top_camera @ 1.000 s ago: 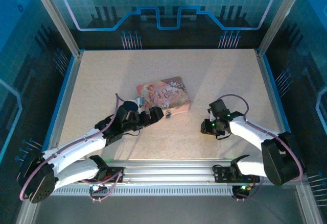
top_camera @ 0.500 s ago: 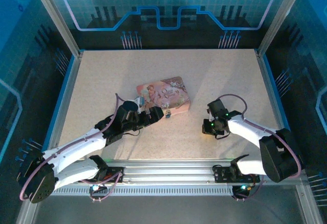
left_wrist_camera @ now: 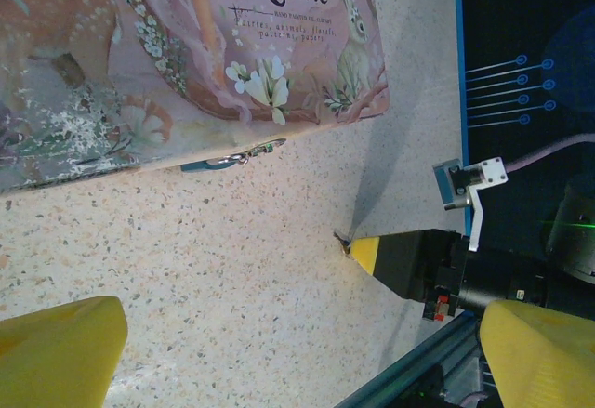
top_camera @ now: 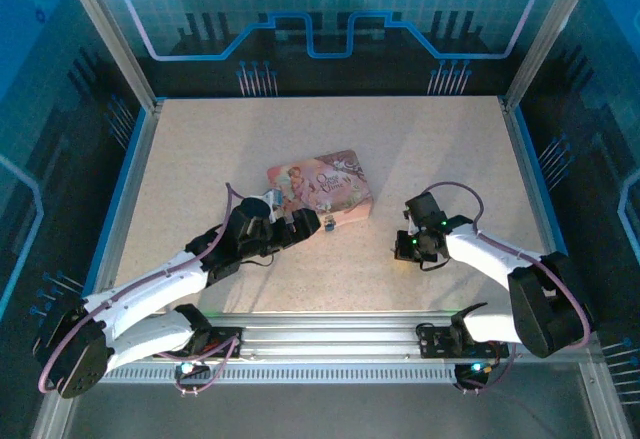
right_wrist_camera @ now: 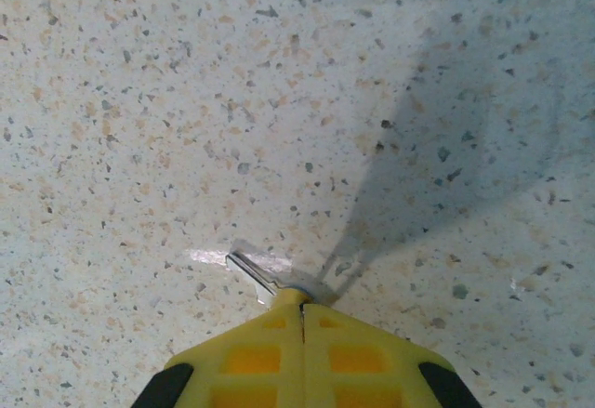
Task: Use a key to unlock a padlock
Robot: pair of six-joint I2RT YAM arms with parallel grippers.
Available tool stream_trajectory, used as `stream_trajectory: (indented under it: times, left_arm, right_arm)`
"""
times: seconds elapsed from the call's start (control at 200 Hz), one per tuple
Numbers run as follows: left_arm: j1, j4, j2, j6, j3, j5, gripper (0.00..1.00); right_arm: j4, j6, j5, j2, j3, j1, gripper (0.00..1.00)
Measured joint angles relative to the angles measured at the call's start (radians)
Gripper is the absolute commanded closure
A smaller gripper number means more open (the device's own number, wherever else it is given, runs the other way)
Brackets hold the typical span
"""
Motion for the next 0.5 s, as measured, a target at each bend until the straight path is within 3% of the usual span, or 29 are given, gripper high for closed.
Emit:
stream_trajectory:
  times: [0.5]
  left_arm:
    - [-0.001,0.168,0.000,-0.285,-0.042,0.021,0.01]
  right_arm:
    - [0.007,0.023,-0.094,-0.128,0.025,0.001,0.99]
